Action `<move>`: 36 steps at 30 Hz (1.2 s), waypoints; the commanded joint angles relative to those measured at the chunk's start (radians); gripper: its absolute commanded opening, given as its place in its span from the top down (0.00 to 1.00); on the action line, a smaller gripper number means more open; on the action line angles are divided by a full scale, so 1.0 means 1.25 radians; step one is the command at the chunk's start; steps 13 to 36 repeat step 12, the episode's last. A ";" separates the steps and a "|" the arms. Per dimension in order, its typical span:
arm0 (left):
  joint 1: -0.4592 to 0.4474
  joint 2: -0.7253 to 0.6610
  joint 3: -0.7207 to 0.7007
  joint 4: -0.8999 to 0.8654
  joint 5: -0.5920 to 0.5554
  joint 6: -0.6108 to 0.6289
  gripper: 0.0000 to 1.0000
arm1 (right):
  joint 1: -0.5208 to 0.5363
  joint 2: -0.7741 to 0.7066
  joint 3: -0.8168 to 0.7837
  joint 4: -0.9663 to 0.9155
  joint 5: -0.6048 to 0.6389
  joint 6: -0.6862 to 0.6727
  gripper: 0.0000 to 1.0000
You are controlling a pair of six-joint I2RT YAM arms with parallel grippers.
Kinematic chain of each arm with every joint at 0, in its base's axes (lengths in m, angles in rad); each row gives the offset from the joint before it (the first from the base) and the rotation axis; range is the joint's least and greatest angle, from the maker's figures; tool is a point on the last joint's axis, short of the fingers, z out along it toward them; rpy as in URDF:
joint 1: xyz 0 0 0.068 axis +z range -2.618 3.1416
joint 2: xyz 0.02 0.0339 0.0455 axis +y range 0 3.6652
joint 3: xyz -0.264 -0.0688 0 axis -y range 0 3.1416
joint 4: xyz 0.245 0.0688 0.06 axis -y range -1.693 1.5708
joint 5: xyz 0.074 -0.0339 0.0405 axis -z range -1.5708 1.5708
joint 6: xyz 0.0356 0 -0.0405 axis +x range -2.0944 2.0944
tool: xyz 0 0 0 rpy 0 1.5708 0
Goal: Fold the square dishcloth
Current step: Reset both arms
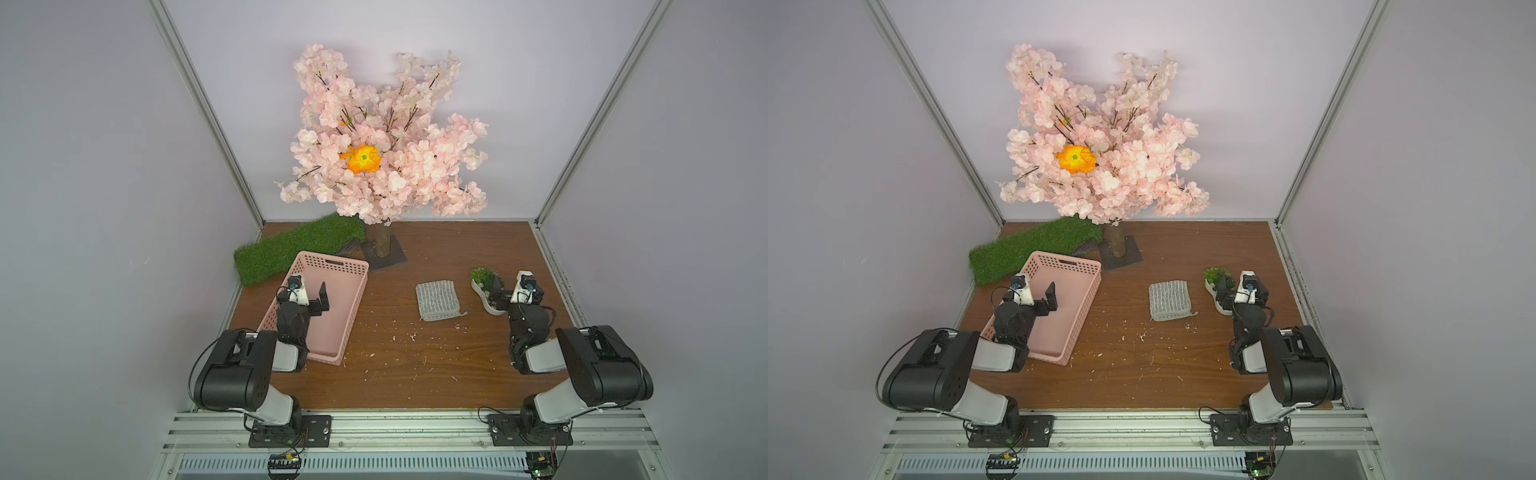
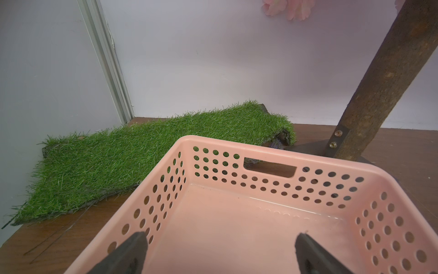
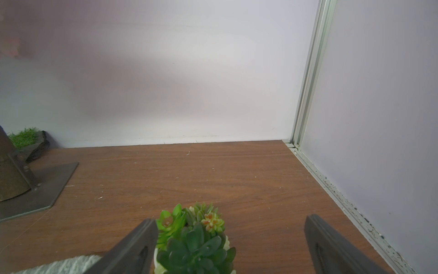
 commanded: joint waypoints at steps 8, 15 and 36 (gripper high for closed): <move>0.011 0.007 0.003 0.017 -0.007 -0.002 0.00 | 0.002 0.001 -0.003 -0.004 0.003 -0.004 0.01; 0.010 0.007 0.003 0.017 -0.007 -0.003 0.01 | 0.003 0.001 -0.003 -0.003 0.002 -0.004 0.01; 0.010 0.007 0.003 0.017 -0.007 -0.003 0.01 | 0.003 0.001 -0.003 -0.003 0.002 -0.004 0.01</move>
